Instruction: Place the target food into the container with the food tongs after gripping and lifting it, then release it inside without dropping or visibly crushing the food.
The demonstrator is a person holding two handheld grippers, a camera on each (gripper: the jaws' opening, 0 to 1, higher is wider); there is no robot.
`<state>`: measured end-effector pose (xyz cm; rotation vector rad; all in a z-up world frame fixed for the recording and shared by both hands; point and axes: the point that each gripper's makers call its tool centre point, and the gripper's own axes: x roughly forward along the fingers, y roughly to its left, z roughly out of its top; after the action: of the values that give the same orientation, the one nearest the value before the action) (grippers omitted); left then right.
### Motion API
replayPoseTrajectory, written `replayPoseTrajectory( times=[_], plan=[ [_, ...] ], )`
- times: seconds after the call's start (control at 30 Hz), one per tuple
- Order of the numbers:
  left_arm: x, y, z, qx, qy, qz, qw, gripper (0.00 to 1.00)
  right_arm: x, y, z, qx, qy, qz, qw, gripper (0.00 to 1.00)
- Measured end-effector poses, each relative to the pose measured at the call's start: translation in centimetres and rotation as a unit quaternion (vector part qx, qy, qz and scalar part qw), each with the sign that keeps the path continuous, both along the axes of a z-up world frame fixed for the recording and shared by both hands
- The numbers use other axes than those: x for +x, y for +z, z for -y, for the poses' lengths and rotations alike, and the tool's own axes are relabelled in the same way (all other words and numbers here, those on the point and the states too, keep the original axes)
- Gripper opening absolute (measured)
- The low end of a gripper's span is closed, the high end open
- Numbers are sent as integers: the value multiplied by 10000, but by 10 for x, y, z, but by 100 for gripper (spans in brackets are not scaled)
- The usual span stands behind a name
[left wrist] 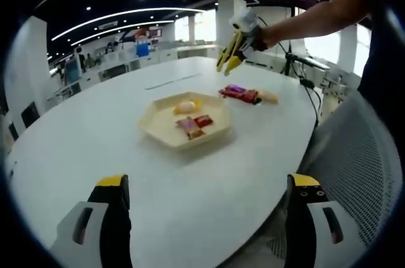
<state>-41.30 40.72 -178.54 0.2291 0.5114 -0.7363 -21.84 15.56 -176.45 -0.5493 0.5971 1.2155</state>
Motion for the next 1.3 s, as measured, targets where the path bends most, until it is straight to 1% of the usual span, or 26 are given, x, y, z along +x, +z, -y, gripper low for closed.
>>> replayPoseTrajectory(
  times=[0.13,0.3,0.43,0.47,0.53,0.57,0.6,0.7,0.77,0.8,0.83,0.9,0.93,0.97,1.03,1.07,1.13,1.17,1.2,1.23,1.3],
  plan=[
    [1,-1,-1,41,34,-11,10000,100,-2,-14,-1,-59,61,-72,9999,28],
    [0,-4,-2,103,14,-51,9999,99,1,-38,1,-156,116,-158,9997,28],
    [0,-4,-3,131,46,-49,9999,99,1,-54,3,-254,178,-245,9992,28],
    [0,-4,-2,134,38,-49,9999,99,1,-56,3,-246,191,-268,9992,28],
    [0,-5,-2,148,30,-56,9999,98,5,-62,6,-359,201,-190,9990,28],
    [-1,-6,-3,160,29,-76,9998,98,4,-63,4,-266,175,-298,9990,28],
    [-1,-6,-3,158,27,-80,9998,98,4,-63,3,-256,191,-296,9991,28],
    [0,-6,-4,178,45,-84,9998,97,7,-68,2,-268,204,-304,9990,28],
    [-2,-9,-4,185,50,-181,9997,95,4,-76,2,-369,93,-441,9983,26],
    [-1,-8,-4,192,51,-164,9997,95,2,-69,-5,-21,-4,-566,9984,25],
    [0,-8,-4,190,64,-133,9997,95,7,-72,3,-195,-341,-641,9972,24],
    [0,-9,-7,222,94,-160,9996,95,2,-73,3,-201,-344,-671,9970,22],
    [0,-9,-6,219,97,-158,9996,95,3,-73,1,-165,-369,-639,9971,21],
    [0,-8,-6,212,94,-139,9996,95,1,-73,3,-212,-520,-731,9957,21],
    [0,-9,-7,255,89,-133,9995,95,-1,-72,2,-229,-486,-729,9959,20],
    [0,-9,-7,257,95,-126,9995,96,-3,-71,1,-204,-512,-779,9954,20],
    [1,-7,-7,220,112,-94,9997,98,-2,-67,3,-199,-573,-751,9953,20],
    [2,-3,-4,64,127,-51,9999,99,-1,-64,3,-136,-630,-761,9950,21],
    [5,5,-2,8,59,210,9998,100,1,-60,2,-53,-718,-785,9943,21],
    [4,6,-1,17,44,250,9997,100,2,-56,2,-42,-735,-768,9943,21],
    [-4,1,2,-46,-11,-37,10000,100,2,-51,2,-62,-764,-769,9941,21]
  ],
)
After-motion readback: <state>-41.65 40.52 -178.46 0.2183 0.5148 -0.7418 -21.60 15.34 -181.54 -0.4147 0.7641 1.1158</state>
